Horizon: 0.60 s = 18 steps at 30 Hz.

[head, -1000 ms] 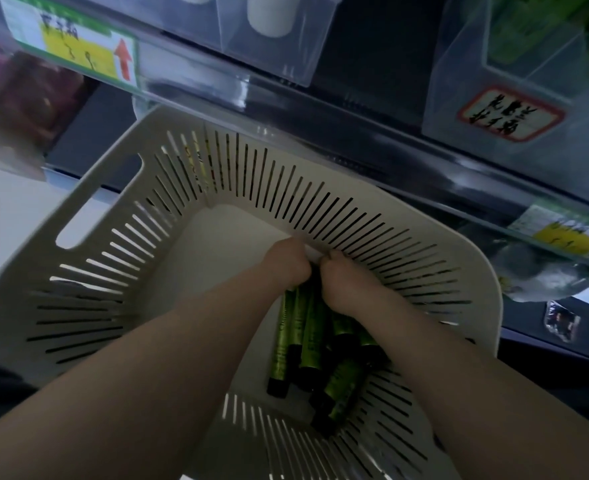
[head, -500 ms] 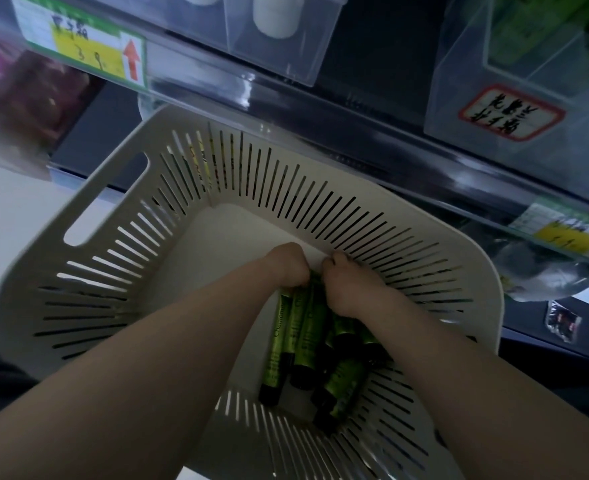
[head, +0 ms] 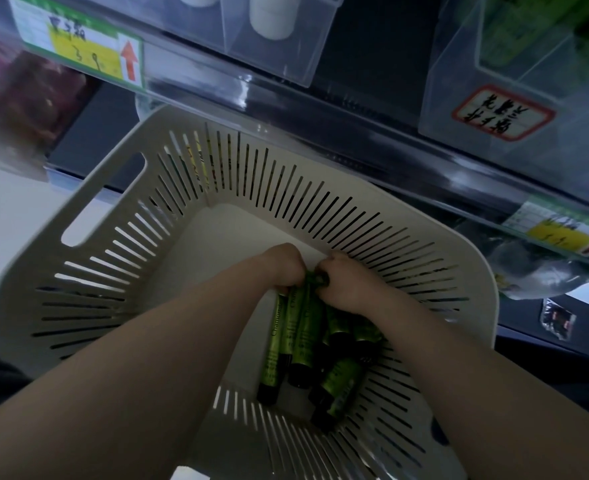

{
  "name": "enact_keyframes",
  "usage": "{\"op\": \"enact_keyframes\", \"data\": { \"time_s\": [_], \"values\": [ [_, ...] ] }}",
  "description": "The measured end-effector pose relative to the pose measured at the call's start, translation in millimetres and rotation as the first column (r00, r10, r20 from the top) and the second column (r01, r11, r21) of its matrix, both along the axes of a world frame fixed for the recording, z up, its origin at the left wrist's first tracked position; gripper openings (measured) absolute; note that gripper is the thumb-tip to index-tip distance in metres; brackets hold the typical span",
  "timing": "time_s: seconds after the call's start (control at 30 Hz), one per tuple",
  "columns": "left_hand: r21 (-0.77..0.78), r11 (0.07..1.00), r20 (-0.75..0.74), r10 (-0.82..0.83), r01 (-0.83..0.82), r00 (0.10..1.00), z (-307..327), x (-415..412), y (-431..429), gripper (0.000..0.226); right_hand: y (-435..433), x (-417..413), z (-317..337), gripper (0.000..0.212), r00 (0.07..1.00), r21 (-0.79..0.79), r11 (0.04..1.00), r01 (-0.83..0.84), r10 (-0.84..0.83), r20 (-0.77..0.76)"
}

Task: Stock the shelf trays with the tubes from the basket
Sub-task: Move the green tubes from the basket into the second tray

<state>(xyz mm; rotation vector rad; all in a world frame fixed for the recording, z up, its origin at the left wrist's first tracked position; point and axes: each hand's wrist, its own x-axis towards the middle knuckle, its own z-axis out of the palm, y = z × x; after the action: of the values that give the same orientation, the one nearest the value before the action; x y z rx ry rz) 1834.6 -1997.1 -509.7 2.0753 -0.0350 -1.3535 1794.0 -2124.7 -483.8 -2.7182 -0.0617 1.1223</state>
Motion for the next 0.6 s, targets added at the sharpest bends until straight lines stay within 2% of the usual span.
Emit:
{"op": "enact_keyframes", "data": {
  "time_s": [0.33,0.6],
  "values": [
    [0.009,1.0,0.03,0.017,-0.017,0.999,9.6,-0.8,7.0,0.03,0.4,1.1,0.6,0.014,0.998,0.111,0.994,0.02,-0.027,0.059],
    [-0.006,0.999,0.058,0.05,-0.05,0.997,33.9,-5.3,18.7,0.028,8.4,3.3,23.3,0.014,0.996,0.229,0.973,0.0,-0.021,0.088]
  ]
}}
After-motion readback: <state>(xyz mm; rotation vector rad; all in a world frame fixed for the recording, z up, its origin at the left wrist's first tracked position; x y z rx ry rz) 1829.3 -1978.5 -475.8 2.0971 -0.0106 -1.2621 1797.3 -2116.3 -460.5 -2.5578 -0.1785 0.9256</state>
